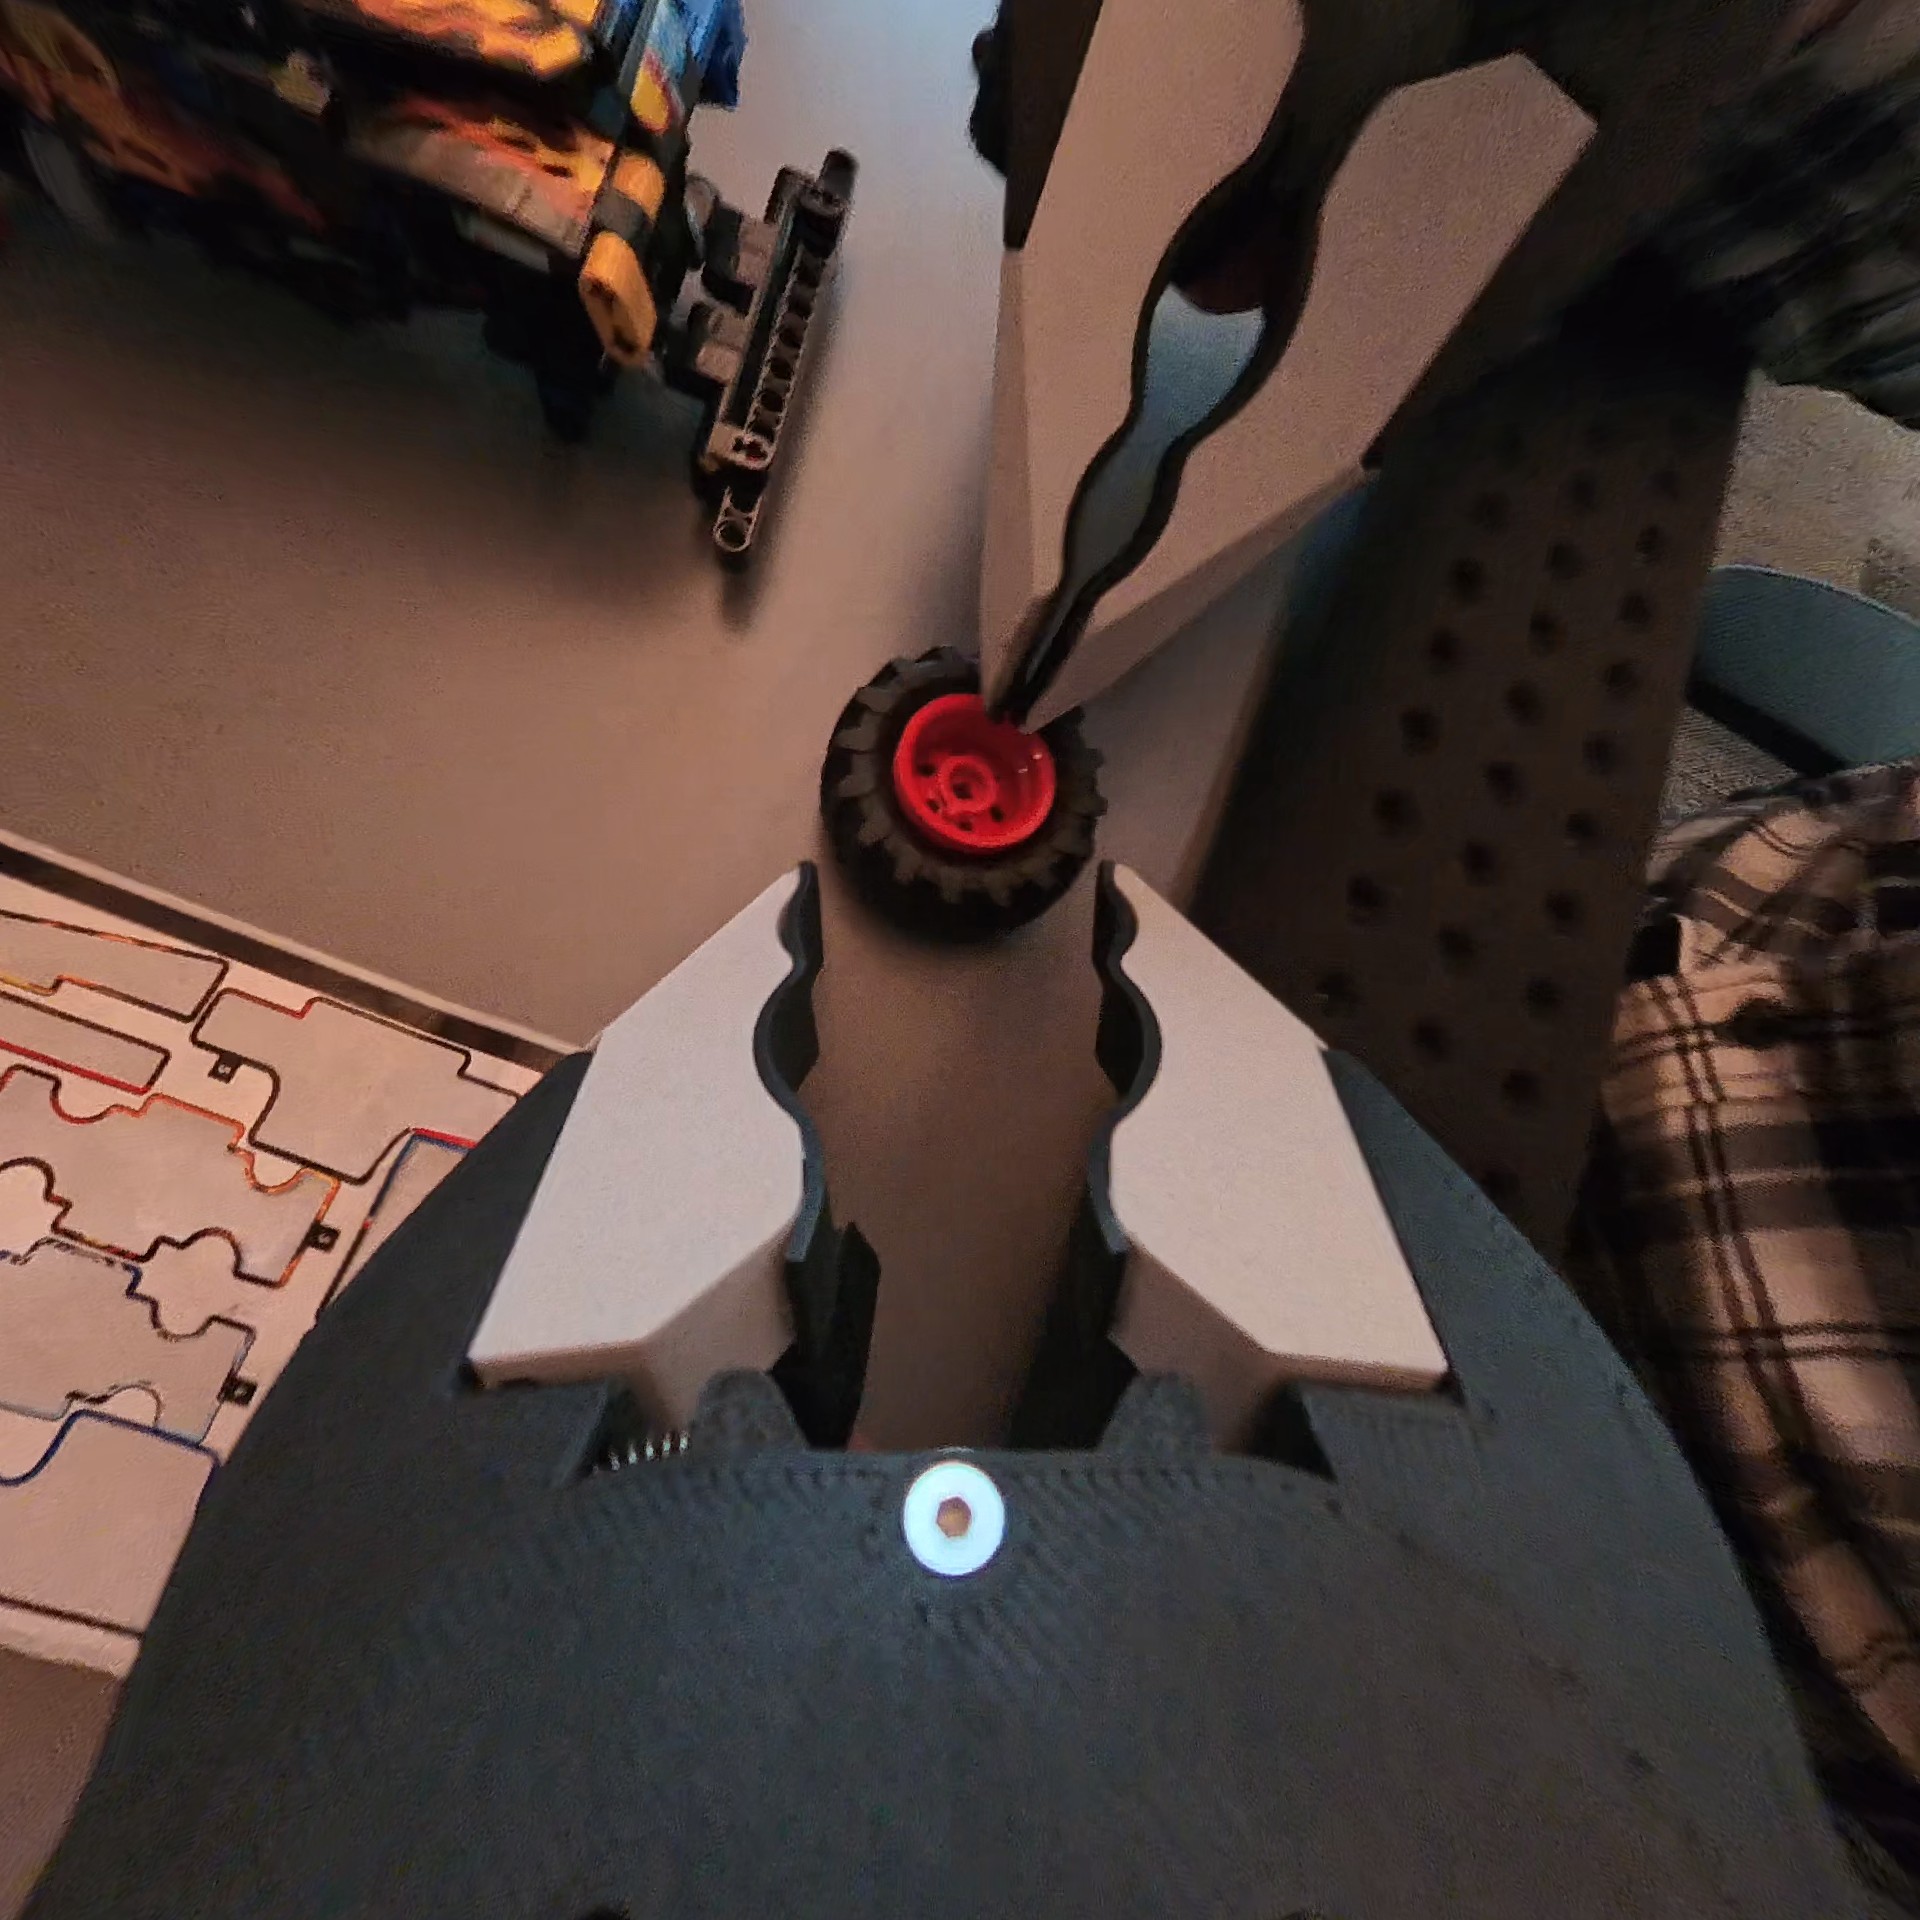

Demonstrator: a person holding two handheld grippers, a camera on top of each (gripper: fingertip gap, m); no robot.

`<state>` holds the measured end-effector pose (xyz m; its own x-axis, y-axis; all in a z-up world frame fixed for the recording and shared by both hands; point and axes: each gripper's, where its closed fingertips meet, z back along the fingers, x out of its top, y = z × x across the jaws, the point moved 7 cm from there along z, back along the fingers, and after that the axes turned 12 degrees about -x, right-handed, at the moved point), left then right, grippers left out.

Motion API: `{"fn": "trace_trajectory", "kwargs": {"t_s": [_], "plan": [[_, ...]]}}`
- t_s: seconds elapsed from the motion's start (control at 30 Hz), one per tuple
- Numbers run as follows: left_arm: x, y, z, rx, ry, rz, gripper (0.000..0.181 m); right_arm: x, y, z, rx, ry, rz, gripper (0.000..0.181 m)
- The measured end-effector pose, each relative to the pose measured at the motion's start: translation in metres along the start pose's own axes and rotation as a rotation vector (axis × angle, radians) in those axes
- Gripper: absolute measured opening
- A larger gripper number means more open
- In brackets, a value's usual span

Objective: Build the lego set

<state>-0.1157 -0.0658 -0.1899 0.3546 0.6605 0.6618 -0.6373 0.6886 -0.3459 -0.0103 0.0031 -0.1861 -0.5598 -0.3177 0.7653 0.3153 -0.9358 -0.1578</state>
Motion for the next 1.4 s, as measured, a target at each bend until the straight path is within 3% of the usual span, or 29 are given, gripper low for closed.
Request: {"fn": "trace_trajectory", "kwargs": {"t_s": [0.2,0.33,0.43,0.53,0.6,0.63,0.73,0.97,1.07,1.4], "plan": [[0.002,0.001,-0.014,-0.003,-0.002,-0.006,0.051,-0.006,-0.016,-0.003,-0.032,0.042,-0.179,0.039],[0.004,-0.013,-0.015,0.142,0.055,-0.256,0.051,-0.007,-0.01,-0.006,0.039,0.044,-0.217,0.03],[0.004,-0.018,-0.014,0.183,0.076,-0.332,0.051,-0.005,-0.008,-0.003,0.032,0.038,-0.175,0.027],[0.007,-0.017,-0.002,0.109,-0.01,-0.264,0.05,-0.003,-0.003,-0.002,0.013,0.015,-0.12,0.026],[0.01,-0.016,0.009,-0.013,-0.1,-0.156,0.051,-0.001,0.002,-0.001,-0.011,-0.001,-0.069,0.026],[0.009,-0.015,0.009,-0.077,-0.094,-0.1,0.054,0.0,0.004,0.0,-0.025,-0.01,-0.044,0.026],[0.001,-0.011,-0.004,-0.096,-0.042,-0.065,0.048,0.003,0.011,0.001,-0.062,-0.034,0.04,0.026],[0.004,-0.014,-0.011,-0.018,-0.035,-0.101,0.041,0.001,0.011,0.002,-0.074,-0.015,0.005,0.023],[0.005,-0.013,-0.015,0.083,0.002,-0.179,0.031,0.002,0.012,-0.001,-0.091,0.013,-0.003,0.021],[0.006,-0.015,-0.021,0.228,0.06,-0.265,0.027,0.001,0.011,-0.004,-0.143,0.07,0.008,0.015]]}}
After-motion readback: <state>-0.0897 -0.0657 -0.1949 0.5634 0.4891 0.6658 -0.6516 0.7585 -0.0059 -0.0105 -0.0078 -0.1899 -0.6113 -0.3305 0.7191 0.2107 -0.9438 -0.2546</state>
